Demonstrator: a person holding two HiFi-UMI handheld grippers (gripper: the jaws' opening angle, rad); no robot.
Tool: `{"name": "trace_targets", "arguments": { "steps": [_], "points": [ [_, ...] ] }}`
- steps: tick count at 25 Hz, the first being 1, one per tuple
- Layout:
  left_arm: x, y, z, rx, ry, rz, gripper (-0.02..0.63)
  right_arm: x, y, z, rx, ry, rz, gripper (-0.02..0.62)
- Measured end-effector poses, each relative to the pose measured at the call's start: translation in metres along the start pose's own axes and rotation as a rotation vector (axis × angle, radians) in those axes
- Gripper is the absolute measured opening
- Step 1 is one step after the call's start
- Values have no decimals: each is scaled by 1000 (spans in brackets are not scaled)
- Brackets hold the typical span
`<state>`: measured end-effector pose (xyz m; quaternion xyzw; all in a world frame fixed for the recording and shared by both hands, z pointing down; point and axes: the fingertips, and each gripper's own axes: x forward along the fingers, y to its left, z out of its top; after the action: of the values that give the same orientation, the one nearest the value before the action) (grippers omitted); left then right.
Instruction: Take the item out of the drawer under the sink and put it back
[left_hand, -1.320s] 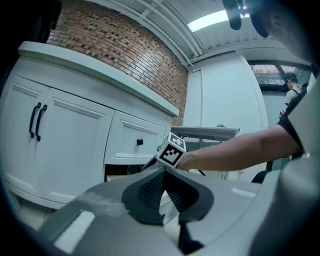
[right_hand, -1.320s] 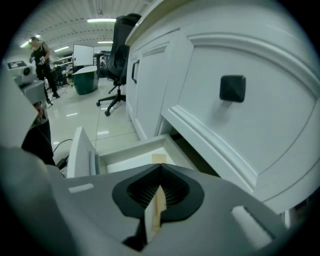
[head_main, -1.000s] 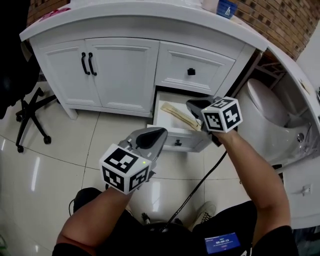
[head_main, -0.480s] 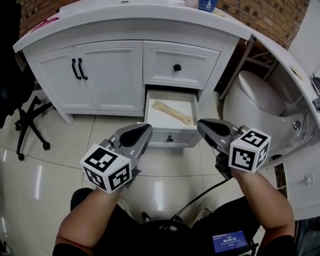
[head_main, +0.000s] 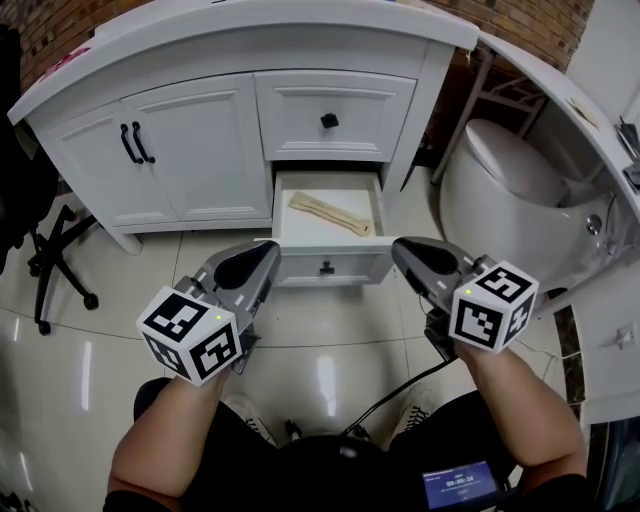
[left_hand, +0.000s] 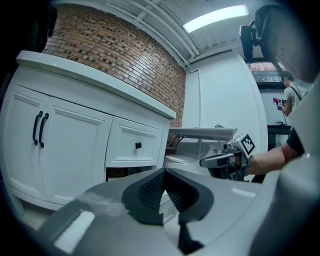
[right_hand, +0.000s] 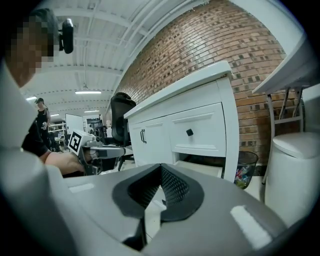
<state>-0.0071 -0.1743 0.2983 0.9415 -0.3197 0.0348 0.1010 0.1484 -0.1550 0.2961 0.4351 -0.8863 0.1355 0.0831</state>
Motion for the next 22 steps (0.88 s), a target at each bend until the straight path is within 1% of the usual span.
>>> {"name": "trace_targets", "arguments": {
  "steps": [13,18,22],
  "points": [
    [3,-3,-2,16,13,2,6,3,4,-7,20,23,33,8],
    [-3,-7,2,17,8,1,6,-3,10,-2,9,8,35,8],
    [-12,-20,7,23,-5,-8,6,-13,18,3,12,-13,39,8]
  ]
}}
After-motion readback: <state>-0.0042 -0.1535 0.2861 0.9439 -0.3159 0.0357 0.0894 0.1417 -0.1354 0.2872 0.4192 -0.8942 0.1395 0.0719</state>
